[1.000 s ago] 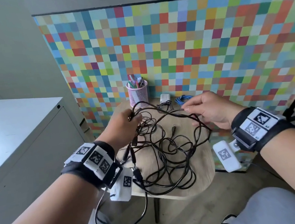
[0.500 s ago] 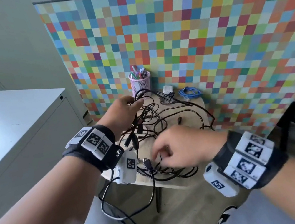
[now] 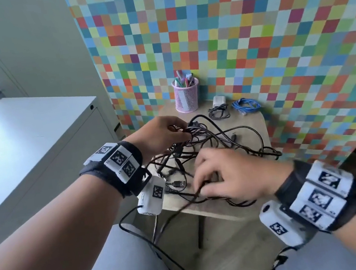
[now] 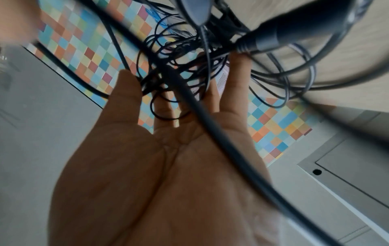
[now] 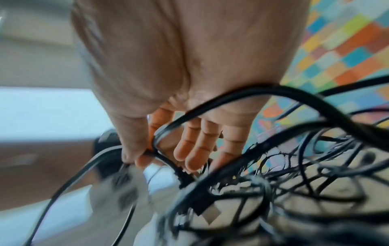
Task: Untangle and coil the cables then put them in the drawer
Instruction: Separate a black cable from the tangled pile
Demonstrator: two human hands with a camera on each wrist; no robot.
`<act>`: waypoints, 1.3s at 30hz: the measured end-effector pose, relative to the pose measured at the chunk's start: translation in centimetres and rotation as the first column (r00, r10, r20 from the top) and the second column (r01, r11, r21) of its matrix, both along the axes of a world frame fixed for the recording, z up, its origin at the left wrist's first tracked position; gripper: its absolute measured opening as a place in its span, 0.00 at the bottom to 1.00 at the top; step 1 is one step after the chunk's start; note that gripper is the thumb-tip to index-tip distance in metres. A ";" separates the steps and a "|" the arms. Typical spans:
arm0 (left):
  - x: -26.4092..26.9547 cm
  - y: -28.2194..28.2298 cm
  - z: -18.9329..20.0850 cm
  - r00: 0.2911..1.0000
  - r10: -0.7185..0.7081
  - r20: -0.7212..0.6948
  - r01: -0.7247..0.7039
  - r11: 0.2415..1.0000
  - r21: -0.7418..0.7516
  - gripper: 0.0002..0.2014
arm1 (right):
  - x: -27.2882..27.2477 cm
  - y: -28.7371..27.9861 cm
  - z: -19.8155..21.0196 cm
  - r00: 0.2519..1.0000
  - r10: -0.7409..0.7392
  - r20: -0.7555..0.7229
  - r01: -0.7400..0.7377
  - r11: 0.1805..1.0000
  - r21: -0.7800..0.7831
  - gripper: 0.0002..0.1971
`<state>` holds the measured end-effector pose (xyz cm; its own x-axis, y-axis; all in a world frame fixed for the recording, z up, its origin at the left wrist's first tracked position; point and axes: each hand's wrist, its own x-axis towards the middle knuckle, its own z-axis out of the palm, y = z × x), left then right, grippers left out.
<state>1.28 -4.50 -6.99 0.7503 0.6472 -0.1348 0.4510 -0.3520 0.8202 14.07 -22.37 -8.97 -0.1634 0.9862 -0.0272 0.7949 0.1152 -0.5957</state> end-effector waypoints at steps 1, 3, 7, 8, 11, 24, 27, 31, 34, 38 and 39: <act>-0.1 0.1 -0.1 1.000 -0.010 0.001 0.010 0.999 -0.032 0.10 | 0.8 0.0 0.4 0.995 -0.041 -0.088 0.045 0.998 0.043 0.03; -0.3 0.0 -0.1 0.998 -0.040 0.038 0.043 0.995 -0.086 0.18 | 2.0 0.0 1.1 0.967 -0.115 -0.229 0.148 0.980 0.132 0.02; -1.0 -0.6 1.5 0.987 -0.070 0.148 0.078 0.996 -0.052 0.16 | 4.3 -0.1 2.5 0.867 -0.236 -0.438 0.367 0.898 0.242 0.11; -1.2 -0.9 2.1 0.984 -0.083 0.156 0.091 0.995 -0.043 0.14 | 4.7 -0.1 2.7 0.829 -0.273 -0.488 0.429 0.870 0.244 0.09; -2.0 -1.7 3.6 0.975 -0.139 0.175 0.146 0.989 -0.027 0.26 | 6.1 0.2 3.1 0.694 -0.364 -0.621 0.604 0.764 0.228 0.05; -2.3 -3.0 3.6 0.951 -0.099 0.294 0.035 0.976 0.215 0.13 | 7.6 0.9 5.6 0.401 -0.333 -0.853 0.804 0.574 0.154 0.10; -2.4 -2.5 2.7 0.966 -0.016 0.258 -0.034 0.982 0.187 0.07 | 7.9 0.6 6.2 0.325 -0.277 -0.904 0.808 0.578 0.113 0.11; -2.2 -2.6 0.5 1.000 -0.001 -0.031 0.011 0.949 0.316 0.27 | 8.0 0.8 7.1 0.251 -0.211 -0.945 0.819 0.567 0.091 0.13; -1.7 -3.1 -1.1 0.988 0.004 -0.151 0.042 0.951 0.305 0.47 | 8.1 1.1 7.9 0.232 -0.181 -0.956 0.826 0.556 0.095 0.12; -1.3 -3.1 -2.8 0.981 0.019 -0.194 0.043 0.948 0.315 0.41 | 8.3 1.3 7.0 0.278 -0.221 -0.935 0.833 0.540 0.120 0.11; -1.2 -3.0 -3.0 0.980 0.013 -0.198 0.051 0.948 0.315 0.37 | 8.3 1.4 6.4 0.283 -0.244 -0.927 0.840 0.530 0.117 0.11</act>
<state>0.03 -7.53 -10.03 0.7429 0.6658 -0.0695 0.5809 -0.5895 0.5612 22.40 -20.99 -2.58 0.7695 0.5845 0.2573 0.0465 0.3506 -0.9354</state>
